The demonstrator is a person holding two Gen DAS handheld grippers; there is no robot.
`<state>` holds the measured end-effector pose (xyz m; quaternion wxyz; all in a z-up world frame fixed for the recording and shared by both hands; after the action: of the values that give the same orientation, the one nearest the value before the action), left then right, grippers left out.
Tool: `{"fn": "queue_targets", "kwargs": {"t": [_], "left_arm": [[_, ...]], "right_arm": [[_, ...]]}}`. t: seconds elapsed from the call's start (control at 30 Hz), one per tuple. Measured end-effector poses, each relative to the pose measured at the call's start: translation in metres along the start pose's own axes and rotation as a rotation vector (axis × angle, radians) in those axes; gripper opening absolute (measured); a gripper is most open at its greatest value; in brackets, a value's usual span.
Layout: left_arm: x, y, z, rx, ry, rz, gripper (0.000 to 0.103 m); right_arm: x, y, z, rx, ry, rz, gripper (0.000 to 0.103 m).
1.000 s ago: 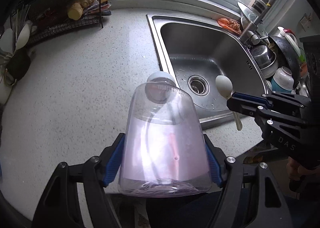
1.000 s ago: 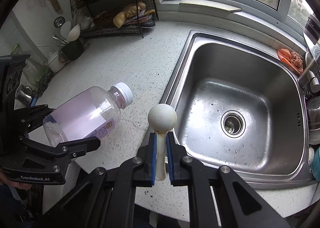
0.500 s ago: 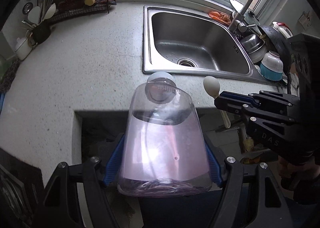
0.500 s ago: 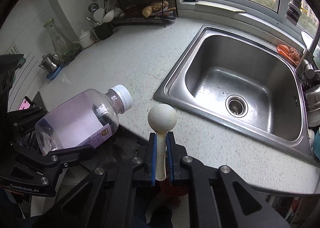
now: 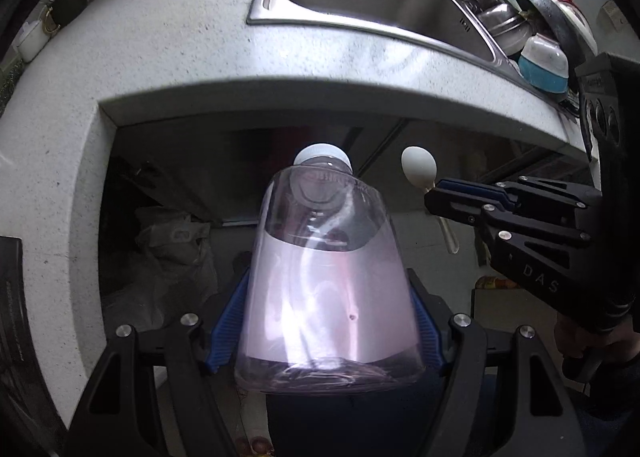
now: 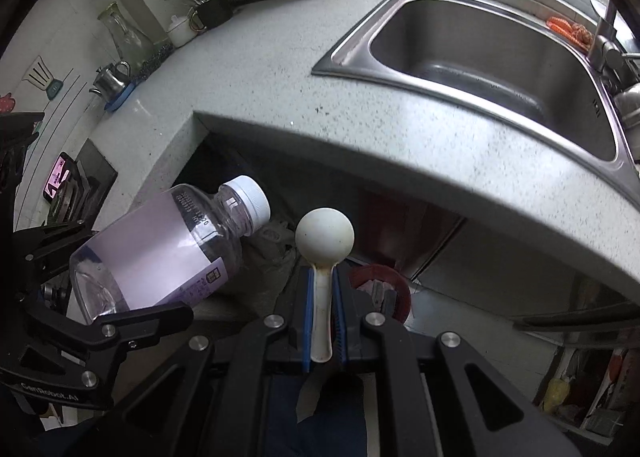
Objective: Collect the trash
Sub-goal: 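Carry the bottle and spoon down to the red bucket, then open the left tool to drop the bottle into the bucket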
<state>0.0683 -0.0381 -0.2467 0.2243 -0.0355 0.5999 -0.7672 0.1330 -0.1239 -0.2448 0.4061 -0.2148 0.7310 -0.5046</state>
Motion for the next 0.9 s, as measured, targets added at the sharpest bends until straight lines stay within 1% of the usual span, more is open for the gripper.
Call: {"fn": "queue_targets", "kwargs": {"t": [0.13,0.27,0.4,0.47,0.53,0.63,0.73,0.8,0.9], "left_arm": [[0.006,0.037,0.002,0.03,-0.024,-0.05,0.071],[0.01,0.078,-0.003,0.055,-0.04,-0.093,0.071],[0.014,0.136,-0.013,0.056,-0.047,-0.14,0.071],[0.018,0.166,-0.022,0.056,-0.042,-0.15,0.071],[0.022,0.202,-0.028,0.054,-0.039,-0.17,0.071],[0.033,0.253,-0.037,0.069,-0.038,-0.212,0.071],[0.04,0.297,-0.044,0.059,-0.009,-0.224,0.071],[0.043,0.322,-0.044,0.071,0.011,-0.224,0.071],[0.047,0.356,-0.043,0.088,0.027,-0.228,0.071]], "right_arm": [[0.014,0.03,0.005,0.006,0.025,-0.062,0.009],[0.017,0.06,0.012,0.013,0.033,-0.077,0.009],[0.02,0.098,0.024,0.009,0.066,-0.083,0.009],[0.025,0.117,0.031,-0.002,0.077,-0.076,0.009],[0.031,0.139,0.038,-0.009,0.082,-0.072,0.009],[0.046,0.175,0.053,0.013,0.084,-0.093,0.009],[0.063,0.215,0.065,0.027,0.106,-0.122,0.009],[0.073,0.238,0.076,0.037,0.121,-0.139,0.009],[0.084,0.26,0.084,0.048,0.131,-0.146,0.009]]}}
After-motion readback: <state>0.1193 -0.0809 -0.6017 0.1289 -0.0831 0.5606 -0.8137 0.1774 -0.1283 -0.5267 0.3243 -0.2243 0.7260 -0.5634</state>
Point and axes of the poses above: each gripper's, at about its wrist camera, not at the fingertips, and y roughly the way its jaws point, z to its right, x to its underside, the point moved 7 cm from there along y, roughly the way its jaws point, and after that the axes turned 3 degrees about x, right-handed, at the moved point
